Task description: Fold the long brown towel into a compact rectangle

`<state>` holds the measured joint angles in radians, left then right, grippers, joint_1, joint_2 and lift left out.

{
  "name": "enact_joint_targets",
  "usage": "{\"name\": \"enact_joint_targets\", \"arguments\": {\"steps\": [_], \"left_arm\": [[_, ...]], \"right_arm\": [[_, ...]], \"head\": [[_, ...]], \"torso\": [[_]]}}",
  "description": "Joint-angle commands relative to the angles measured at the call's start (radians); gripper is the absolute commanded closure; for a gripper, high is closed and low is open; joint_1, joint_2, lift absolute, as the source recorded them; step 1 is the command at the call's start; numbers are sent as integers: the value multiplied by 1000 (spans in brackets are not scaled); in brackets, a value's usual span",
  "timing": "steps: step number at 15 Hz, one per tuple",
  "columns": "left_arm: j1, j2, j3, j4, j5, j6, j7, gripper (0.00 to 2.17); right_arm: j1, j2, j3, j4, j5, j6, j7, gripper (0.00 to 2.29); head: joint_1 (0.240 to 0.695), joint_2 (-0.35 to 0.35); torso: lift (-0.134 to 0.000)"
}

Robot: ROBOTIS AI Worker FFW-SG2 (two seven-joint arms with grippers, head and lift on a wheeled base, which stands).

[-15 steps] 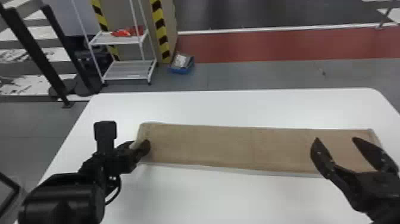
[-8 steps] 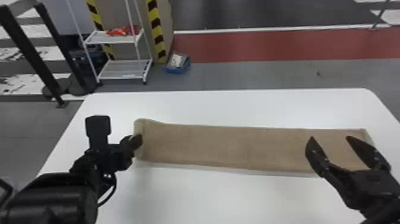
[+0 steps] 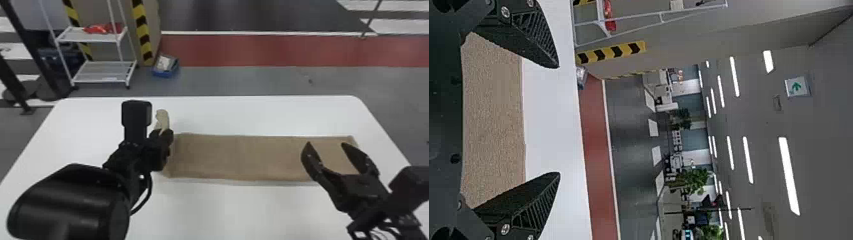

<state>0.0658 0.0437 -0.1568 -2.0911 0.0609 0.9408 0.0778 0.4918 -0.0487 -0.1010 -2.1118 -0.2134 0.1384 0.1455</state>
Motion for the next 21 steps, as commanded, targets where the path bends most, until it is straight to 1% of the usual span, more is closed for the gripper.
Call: {"name": "enact_joint_targets", "arguments": {"steps": [1,2,3,4,5,6,7,8,9,10,11,13,15,17,18,19,20,21], "left_arm": [[-11,-46,-84,-1,-36,10,14,2142],[-12,-46,-124,-1,-52,13,30,2142],[-23,-46,-158,3,-59,13,50,2142],[-35,-46,-196,23,-62,13,69,2142],[-43,-46,-237,59,-58,10,86,2142],[-47,-46,-274,98,-43,-24,117,2142],[-55,-46,-302,146,-10,-98,145,2121],[-64,-46,-322,187,27,-181,155,1723],[-78,-46,-337,209,60,-217,146,633],[-84,-46,-343,215,86,-217,135,-2],[-86,-46,-352,213,103,-217,131,-2],[-81,-46,-357,206,102,-217,132,26],[-49,-46,-337,175,96,-214,119,33],[-12,-46,-290,134,74,-217,117,33],[6,-46,-268,128,39,-276,119,33],[28,-46,-247,126,-3,-359,126,33],[34,-46,-222,125,-18,-401,134,33],[43,-28,-185,120,-16,-447,135,39]], "right_arm": [[-15,-10,1,21,-27,-41,-64,124],[-29,-10,0,38,-44,-75,-115,124],[-38,-23,-5,53,-60,-118,-165,124],[-47,-43,-20,72,-86,-154,-198,124],[-59,-62,-39,95,-123,-173,-201,124],[-64,-73,-52,105,-146,-182,-201,124],[-68,-77,-52,111,-149,-188,-202,124],[-75,-79,-55,118,-149,-191,-202,124],[-81,-77,-55,122,-149,-191,-204,124],[-84,-77,-55,125,-147,-194,-208,124],[-87,-77,-55,127,-147,-194,-213,124],[-104,-77,-54,131,-135,-182,-212,124],[-119,-77,-43,131,-121,-157,-208,124],[-147,-73,-25,144,-113,-84,-195,124],[-164,-73,-8,159,-110,-53,-178,124],[-182,-68,-2,171,-112,-4,-116,147],[-187,-68,7,174,-106,30,-81,205],[-193,-68,26,177,-77,70,-58,218]], "head": [[695,-84],[695,-122],[695,-152],[695,-174],[695,-200],[695,-256],[695,-279],[695,-305],[695,-328],[695,-350],[695,-350],[695,-350],[695,-350],[695,-350],[695,-350],[695,-350],[695,-329],[695,-300]], "torso": [[-117],[-117],[-117],[-117],[-117],[-117],[-117],[-117],[-117],[-117],[-117],[-117],[-117],[-117],[-117],[-117],[-117],[-117]]}}
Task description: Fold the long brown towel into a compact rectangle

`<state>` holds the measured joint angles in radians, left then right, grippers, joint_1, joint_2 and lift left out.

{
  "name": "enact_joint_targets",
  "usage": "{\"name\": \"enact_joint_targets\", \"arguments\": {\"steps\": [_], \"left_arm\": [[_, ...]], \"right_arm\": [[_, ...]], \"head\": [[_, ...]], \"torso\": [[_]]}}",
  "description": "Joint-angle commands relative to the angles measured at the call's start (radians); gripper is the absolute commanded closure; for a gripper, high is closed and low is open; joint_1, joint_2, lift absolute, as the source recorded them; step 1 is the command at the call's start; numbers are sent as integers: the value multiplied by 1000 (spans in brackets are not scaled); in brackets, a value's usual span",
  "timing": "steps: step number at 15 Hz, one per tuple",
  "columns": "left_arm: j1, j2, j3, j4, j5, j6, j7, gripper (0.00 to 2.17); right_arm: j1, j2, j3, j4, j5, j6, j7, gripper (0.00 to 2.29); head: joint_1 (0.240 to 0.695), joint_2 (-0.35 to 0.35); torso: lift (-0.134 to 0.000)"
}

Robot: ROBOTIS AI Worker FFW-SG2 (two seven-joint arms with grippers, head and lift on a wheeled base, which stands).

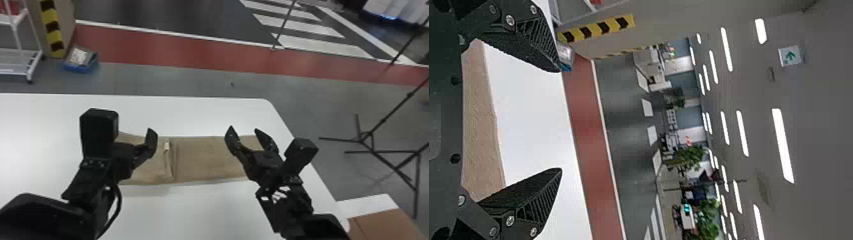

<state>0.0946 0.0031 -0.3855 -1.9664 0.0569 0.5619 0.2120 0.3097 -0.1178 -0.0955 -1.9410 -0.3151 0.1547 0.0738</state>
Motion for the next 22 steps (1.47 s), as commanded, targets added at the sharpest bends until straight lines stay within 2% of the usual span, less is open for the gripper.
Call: {"name": "enact_joint_targets", "arguments": {"steps": [1,2,3,6,9,12,15,20,22], "left_arm": [[27,34,77,-6,-14,-136,1,39],[51,63,119,-3,-14,-225,1,39],[80,92,162,-3,-14,-302,1,39],[122,124,217,12,-14,-369,-16,39],[137,127,212,43,-14,-431,-36,39],[142,126,198,60,-31,-470,-52,39],[142,126,188,74,-34,-489,-63,39],[149,127,188,87,-39,-513,-65,39],[152,127,189,89,-40,-520,-65,39]], "right_arm": [[-17,1,37,10,50,93,26,218],[-32,0,65,24,76,151,43,218],[-52,0,96,45,96,197,57,218],[-70,0,140,93,88,222,72,289],[-130,3,177,142,48,274,90,289],[-178,3,195,171,-35,320,113,289],[-228,4,215,203,-55,388,113,313],[-267,7,246,235,-32,434,90,350],[-267,15,247,235,-32,434,89,529]], "head": [[695,-266],[695,-239],[695,-174],[695,-61],[695,12],[695,34],[695,49],[695,65],[695,68]], "torso": [[-117],[-117],[-117],[-117],[-117],[-117],[-117],[-117],[-117]]}}
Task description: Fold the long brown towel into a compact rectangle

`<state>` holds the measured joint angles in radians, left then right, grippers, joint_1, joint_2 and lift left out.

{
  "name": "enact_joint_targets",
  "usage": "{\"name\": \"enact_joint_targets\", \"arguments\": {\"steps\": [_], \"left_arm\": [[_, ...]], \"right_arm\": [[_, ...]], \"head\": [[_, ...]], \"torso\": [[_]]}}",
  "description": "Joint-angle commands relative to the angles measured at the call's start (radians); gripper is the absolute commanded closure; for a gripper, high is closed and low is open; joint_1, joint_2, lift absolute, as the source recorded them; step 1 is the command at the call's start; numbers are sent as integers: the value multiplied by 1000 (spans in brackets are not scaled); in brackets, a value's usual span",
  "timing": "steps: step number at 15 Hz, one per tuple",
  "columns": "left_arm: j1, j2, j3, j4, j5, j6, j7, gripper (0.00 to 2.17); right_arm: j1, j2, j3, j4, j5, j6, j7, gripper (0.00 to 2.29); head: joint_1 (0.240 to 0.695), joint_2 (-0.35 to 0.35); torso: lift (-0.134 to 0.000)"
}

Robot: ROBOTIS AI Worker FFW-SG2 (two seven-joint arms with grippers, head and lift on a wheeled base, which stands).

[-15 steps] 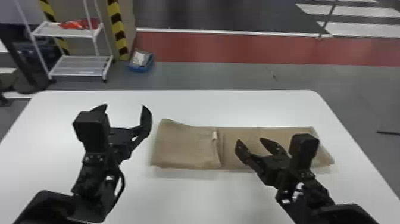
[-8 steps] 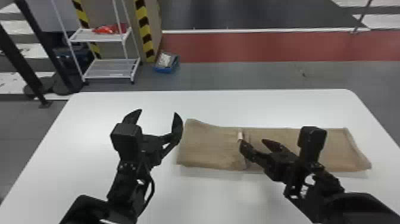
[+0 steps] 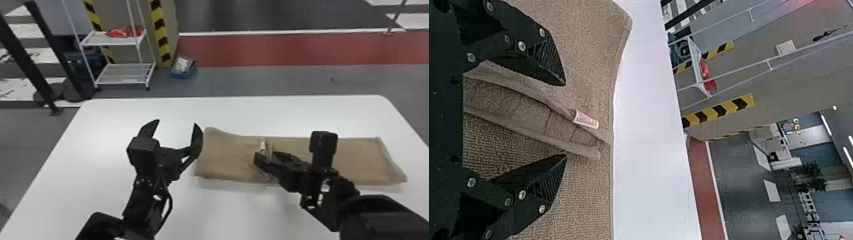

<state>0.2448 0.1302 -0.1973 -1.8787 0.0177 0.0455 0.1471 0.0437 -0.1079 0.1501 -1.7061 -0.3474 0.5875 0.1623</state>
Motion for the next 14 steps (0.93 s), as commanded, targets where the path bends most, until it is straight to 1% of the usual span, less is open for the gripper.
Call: {"name": "enact_joint_targets", "arguments": {"steps": [1,2,3,7,8,9,12,14], "left_arm": [[4,0,1,1,-1,-3,0,39],[5,0,1,1,-1,-3,0,39],[7,0,1,1,-1,-9,0,39],[8,0,-1,4,-2,-12,0,39],[7,0,-1,9,-2,-12,0,39],[7,0,-1,12,-2,-12,0,39],[7,0,-1,15,-2,-12,0,39],[8,0,-1,16,-2,-12,0,39]], "right_arm": [[-4,7,2,0,2,4,0,532],[-8,7,3,0,1,19,0,664],[-10,7,3,0,1,35,0,680],[-8,7,0,-6,-4,59,0,680],[-1,7,0,-15,-5,68,-10,680],[7,7,2,-37,4,68,-35,680],[18,7,-1,-63,7,62,-67,677],[13,5,-7,-69,14,68,-69,677]], "head": [[695,69],[695,74],[695,75],[695,78],[695,78],[695,78],[695,71],[695,68]], "torso": [[-117],[-117],[-117],[-117],[-117],[-117],[-117],[-117]]}}
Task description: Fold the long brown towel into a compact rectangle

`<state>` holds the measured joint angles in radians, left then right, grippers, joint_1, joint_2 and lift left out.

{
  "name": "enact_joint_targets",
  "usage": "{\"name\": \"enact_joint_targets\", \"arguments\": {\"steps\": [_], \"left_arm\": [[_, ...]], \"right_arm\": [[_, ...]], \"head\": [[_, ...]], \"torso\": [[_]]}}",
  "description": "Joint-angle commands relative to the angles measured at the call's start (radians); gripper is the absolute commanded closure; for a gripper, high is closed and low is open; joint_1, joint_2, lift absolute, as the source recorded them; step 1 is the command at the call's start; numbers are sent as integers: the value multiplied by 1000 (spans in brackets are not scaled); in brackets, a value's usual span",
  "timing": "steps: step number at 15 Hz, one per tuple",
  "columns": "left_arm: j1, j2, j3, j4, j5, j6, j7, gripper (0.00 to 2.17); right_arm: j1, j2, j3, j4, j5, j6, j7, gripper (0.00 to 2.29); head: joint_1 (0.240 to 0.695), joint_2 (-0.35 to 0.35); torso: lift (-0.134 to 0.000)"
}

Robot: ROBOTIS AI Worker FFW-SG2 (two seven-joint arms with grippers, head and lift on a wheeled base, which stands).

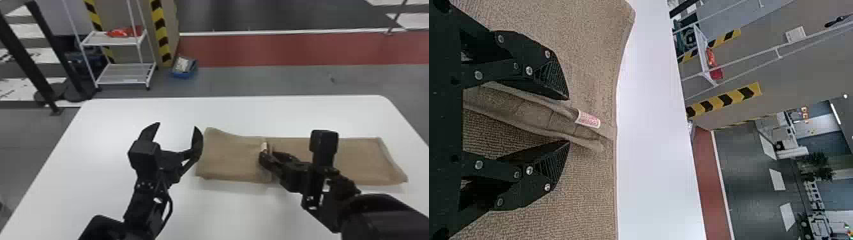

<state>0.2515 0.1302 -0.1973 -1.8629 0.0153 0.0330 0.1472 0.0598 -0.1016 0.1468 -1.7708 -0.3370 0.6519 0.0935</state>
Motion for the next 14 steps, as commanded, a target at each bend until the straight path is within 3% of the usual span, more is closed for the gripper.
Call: {"name": "enact_joint_targets", "arguments": {"steps": [1,9,10,13,14], "left_arm": [[3,0,-1,1,0,0,0,39],[5,-1,1,-1,15,0,-20,39],[5,-1,1,-1,23,-3,-21,39],[5,-1,1,-1,28,-3,-21,39],[5,-1,1,1,28,-3,-21,39]], "right_arm": [[-8,0,-4,-2,7,19,0,677],[-21,2,8,7,69,41,-14,684],[-23,2,8,7,70,47,-14,805],[-29,2,10,7,70,56,-15,842],[-38,2,10,10,69,68,-14,998]], "head": [[695,67],[695,53],[695,52],[695,50],[695,50]], "torso": [[-117],[-117],[-117],[-117],[-117]]}}
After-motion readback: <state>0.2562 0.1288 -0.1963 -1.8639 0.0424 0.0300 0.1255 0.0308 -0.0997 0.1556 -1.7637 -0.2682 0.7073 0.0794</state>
